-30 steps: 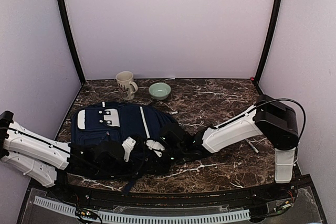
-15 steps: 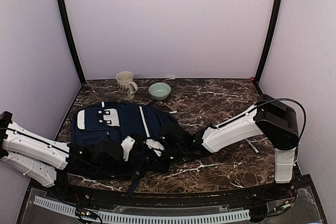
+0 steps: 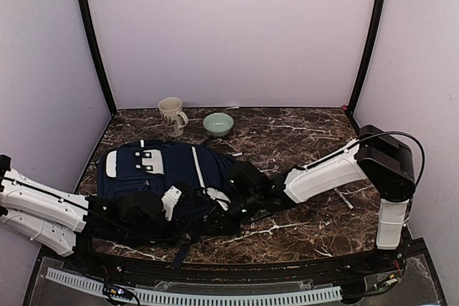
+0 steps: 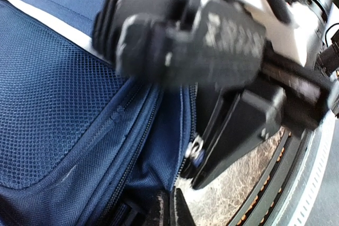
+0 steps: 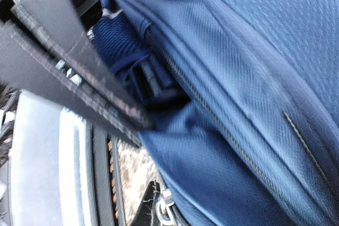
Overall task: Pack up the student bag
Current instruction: Zip the student bag into the largest pocket of the bag.
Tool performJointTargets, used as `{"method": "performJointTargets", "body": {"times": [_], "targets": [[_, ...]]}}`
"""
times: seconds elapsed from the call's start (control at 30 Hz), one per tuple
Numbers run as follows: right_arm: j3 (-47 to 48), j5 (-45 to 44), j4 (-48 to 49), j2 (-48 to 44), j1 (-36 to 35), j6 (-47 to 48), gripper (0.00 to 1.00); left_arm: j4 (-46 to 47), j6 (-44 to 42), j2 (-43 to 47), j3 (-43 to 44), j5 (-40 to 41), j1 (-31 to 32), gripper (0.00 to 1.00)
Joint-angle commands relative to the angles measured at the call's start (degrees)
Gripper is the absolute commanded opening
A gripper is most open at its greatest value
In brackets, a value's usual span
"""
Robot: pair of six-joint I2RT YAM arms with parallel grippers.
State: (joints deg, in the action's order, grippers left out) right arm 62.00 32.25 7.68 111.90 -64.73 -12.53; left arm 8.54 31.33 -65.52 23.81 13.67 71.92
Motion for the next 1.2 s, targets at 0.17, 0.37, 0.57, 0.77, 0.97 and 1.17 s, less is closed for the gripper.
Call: {"method": "performJointTargets", "body": {"times": [0.17,0.37,0.57,0.77,0.97,1.17], "targets": [[-4.6,22.1,-6.2,-1.5,5.9,3.9,0.0,-5.3,0.7,-1.4,0.4,-0.6,0.3,0.0],[-5.6,25.8,-11.4,-0.4,7.9,6.3,0.0,-7.0,0.7,-2.4,1.0,-0.2,0.3,0.0],[-5.3,30.3,-16.7,1.6,12.2,8.4,0.0,-11.2,2.0,-1.2,1.1,-0.6,0.4,0.0],[-5.8,34.0,-22.0,1.0,14.0,13.1,0.0,-13.9,3.1,0.8,0.1,-0.1,0.4,0.0],[-5.2,30.4,-23.2,-0.6,17.7,12.5,0.02,-17.0,4.0,0.9,0.3,-0.3,0.3,0.0],[-6.1,22.4,-23.6,-5.0,18.2,13.5,0.31,-15.6,0.6,-0.9,3.8,-1.7,1.2,0.17]]}}
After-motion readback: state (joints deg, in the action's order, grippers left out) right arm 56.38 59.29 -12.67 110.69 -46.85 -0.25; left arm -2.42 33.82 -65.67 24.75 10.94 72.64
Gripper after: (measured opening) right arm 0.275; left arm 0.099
